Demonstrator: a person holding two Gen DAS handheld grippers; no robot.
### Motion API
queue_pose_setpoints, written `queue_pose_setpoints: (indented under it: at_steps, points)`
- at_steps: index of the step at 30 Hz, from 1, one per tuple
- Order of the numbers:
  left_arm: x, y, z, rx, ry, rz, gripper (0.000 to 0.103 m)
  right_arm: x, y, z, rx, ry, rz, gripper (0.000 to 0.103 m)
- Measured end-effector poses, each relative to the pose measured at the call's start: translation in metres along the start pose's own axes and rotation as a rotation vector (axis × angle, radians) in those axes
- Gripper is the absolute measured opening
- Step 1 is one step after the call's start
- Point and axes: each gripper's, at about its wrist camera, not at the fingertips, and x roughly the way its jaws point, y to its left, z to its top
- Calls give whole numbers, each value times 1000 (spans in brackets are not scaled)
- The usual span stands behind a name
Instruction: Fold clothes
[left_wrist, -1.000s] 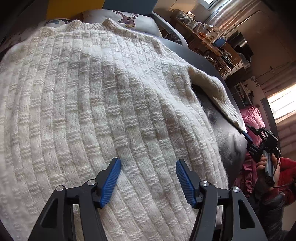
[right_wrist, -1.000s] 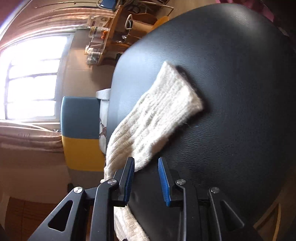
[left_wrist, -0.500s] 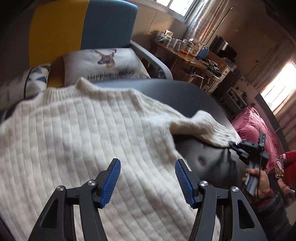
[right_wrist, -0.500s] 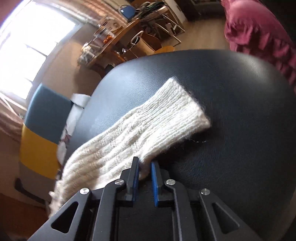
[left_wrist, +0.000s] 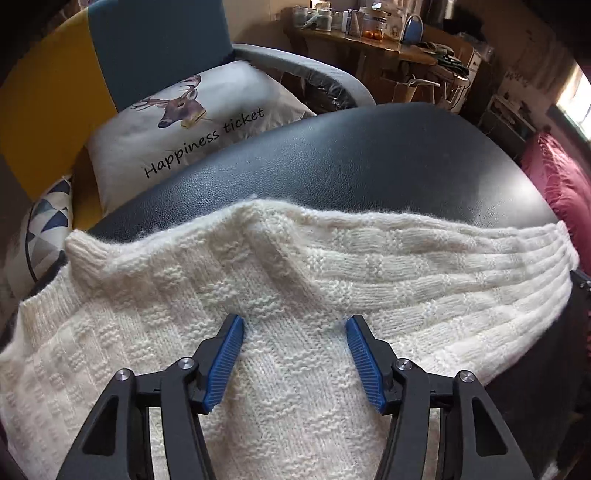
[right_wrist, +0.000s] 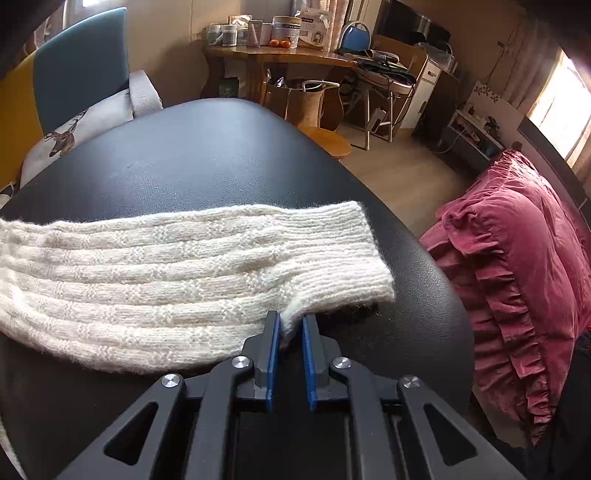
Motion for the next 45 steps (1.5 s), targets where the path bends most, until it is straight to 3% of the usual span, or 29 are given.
queue_pose_setpoints:
  at_steps: [2, 4, 9, 13, 18, 20, 22, 26, 32, 35, 37, 38, 40, 41, 44, 45]
  points:
    - [1, 0, 0, -6, -4, 3, 61, 1, -12, 1, 76, 4, 77, 11]
    - [1, 5, 2, -26, 3, -21, 62, 3, -24, 3, 151, 8, 153, 19]
    - [-32, 30, -7, -180, -22, -159, 62, -12, -54, -1, 352, -21, 350, 28]
    - [-73, 36, -34, -218, -44, -273, 64, -41, -30, -19, 294, 15, 622, 37]
    - [-111, -3, -72, -146, 32, -424, 65, -73, 54, -83, 51, 181, 827, 37]
    - [-118, -23, -82, -111, 73, -452, 65, -86, 90, -118, -66, 266, 887, 37]
    - [-125, -46, -92, -58, 121, -466, 66, -98, 105, -135, -103, 252, 902, 37]
    - [-126, -95, -106, 97, 225, -399, 66, -121, 137, -170, -177, 223, 931, 37]
    - [-91, -145, -127, 259, 431, -210, 66, -157, 183, -223, -289, 180, 973, 40]
    - [-85, -152, -136, 307, 440, -157, 74, -180, 206, -236, -344, 116, 1014, 45]
    - [-81, -156, -143, 335, 441, -123, 74, -187, 222, -242, -384, 120, 1040, 45]
    - [-85, -152, -145, 323, 414, -123, 73, -190, 226, -245, -397, 130, 1054, 45]
    - [-94, -134, -148, 259, 364, -146, 46, -194, 225, -250, -404, 144, 1079, 45]
    - [-99, -119, -147, 203, 341, -178, 41, -195, 221, -252, -399, 149, 1090, 45]
    - [-114, -45, -145, -127, 259, -434, 34, -188, 196, -254, -314, 163, 1099, 45]
    - [-117, -22, -149, -210, 235, -472, 34, -184, 186, -254, -274, 168, 1098, 46]
